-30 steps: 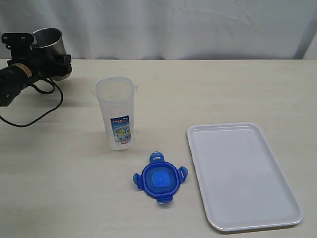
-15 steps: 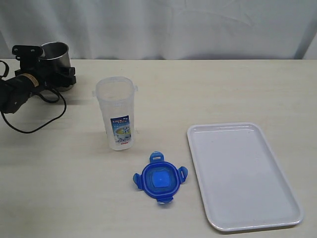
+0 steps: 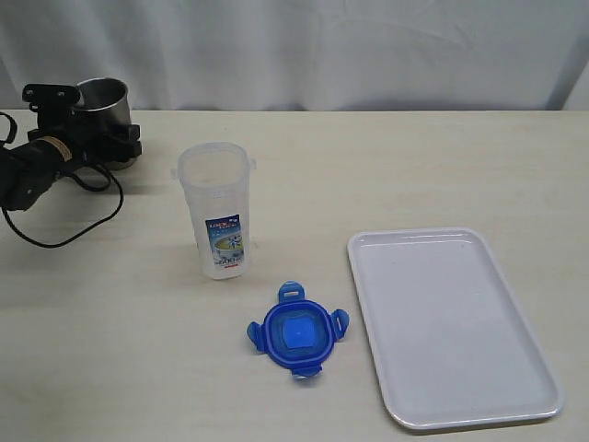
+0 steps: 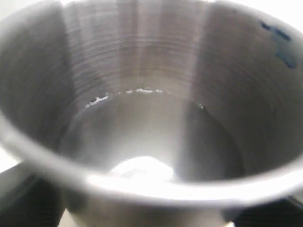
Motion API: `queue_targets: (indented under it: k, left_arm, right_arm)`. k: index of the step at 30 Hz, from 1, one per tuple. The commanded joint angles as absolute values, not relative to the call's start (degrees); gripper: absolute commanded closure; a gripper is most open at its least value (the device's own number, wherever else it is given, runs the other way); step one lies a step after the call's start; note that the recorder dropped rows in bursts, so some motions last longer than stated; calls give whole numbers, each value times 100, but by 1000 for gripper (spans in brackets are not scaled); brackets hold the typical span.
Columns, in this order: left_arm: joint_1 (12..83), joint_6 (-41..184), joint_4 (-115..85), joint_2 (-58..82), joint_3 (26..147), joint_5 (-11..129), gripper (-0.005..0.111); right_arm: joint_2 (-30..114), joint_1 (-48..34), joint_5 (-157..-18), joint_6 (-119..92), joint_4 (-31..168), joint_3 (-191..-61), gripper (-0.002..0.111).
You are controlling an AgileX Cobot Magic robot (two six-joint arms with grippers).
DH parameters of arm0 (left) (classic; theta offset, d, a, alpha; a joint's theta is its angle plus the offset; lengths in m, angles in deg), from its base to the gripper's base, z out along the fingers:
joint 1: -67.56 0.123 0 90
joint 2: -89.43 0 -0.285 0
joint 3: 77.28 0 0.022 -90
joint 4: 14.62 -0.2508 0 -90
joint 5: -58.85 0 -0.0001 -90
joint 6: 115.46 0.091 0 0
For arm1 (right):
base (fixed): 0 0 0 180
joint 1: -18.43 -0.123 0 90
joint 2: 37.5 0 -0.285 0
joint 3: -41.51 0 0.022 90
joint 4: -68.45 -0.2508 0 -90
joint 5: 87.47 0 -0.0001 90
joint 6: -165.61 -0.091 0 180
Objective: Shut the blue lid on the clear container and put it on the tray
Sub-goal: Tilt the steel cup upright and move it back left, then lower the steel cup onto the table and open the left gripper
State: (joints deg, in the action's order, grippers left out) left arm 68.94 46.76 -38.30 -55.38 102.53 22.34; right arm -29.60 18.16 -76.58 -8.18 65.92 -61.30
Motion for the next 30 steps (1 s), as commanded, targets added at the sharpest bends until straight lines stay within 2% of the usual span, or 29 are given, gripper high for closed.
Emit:
queue_targets:
  k: [1,30]
  left_arm:
    - [6899,4648,-3729,-5478,10353,1911,12]
    - [6888,4452,-3958,-5383,10353,2235,11]
  right_arm:
    - [-2972,1826,-7694,-798,6639,-6127,104]
    - [-2972,1826,-7694,-798,6639,-6127,104]
